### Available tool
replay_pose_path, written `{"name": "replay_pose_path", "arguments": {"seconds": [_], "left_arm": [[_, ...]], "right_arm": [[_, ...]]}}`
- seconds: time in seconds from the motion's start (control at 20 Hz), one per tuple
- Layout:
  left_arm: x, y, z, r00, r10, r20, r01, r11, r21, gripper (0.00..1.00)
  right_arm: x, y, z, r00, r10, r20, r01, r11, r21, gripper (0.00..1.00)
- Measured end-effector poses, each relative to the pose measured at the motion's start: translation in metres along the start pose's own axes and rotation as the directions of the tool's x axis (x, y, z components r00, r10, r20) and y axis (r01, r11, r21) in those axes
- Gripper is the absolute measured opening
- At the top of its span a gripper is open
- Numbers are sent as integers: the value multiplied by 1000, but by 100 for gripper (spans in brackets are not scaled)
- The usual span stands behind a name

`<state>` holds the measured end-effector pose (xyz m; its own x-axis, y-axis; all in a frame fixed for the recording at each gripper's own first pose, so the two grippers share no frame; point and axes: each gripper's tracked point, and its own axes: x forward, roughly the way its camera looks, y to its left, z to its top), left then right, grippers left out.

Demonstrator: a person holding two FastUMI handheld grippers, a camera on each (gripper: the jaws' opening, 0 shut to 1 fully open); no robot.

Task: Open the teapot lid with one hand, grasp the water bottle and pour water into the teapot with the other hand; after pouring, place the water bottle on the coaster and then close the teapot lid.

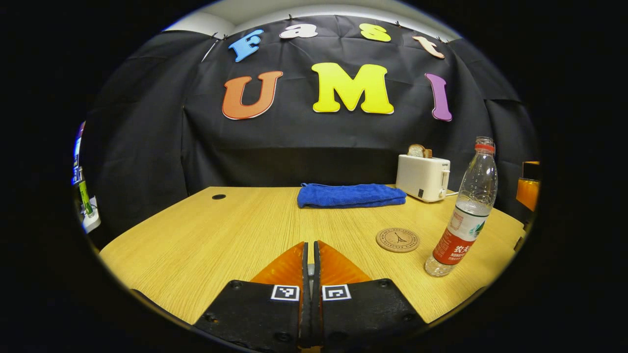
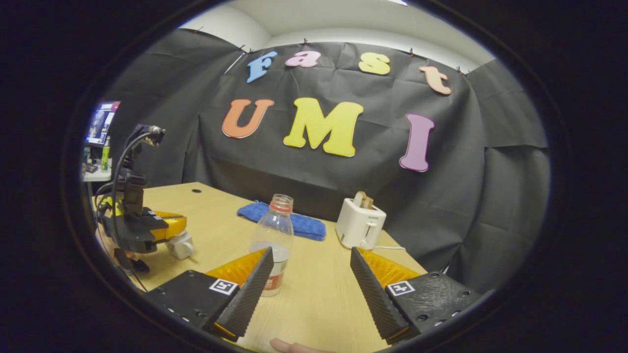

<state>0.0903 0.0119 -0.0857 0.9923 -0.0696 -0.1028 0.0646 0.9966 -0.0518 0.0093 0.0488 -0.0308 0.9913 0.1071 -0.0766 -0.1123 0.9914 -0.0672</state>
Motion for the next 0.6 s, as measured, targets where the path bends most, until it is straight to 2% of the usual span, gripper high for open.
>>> {"name": "replay_pose_path", "arguments": {"seconds": [0.15, 0.25, 0.4, 0.45, 0.6], "left_arm": [[-8, -6, 14, 1000, -15, 25, 15, 1000, -5, 3], [-15, -7, 26, 998, -12, 55, 12, 1000, 7, 3], [-29, -12, 40, 996, -34, 79, 33, 999, 13, 3], [-34, -13, 43, 994, -59, 93, 58, 998, 12, 3], [-46, -9, 52, 993, -75, 90, 78, 997, -23, 3]], "right_arm": [[3, 0, -3, 1000, 14, -7, -14, 1000, 22, 94], [3, 0, -5, 1000, 17, -11, -16, 999, 28, 98], [5, 7, -6, 999, 44, -13, -44, 998, 34, 98], [7, 9, -8, 998, 56, -15, -55, 997, 45, 95], [12, 14, -12, 996, 83, -18, -81, 992, 99, 95]]}}
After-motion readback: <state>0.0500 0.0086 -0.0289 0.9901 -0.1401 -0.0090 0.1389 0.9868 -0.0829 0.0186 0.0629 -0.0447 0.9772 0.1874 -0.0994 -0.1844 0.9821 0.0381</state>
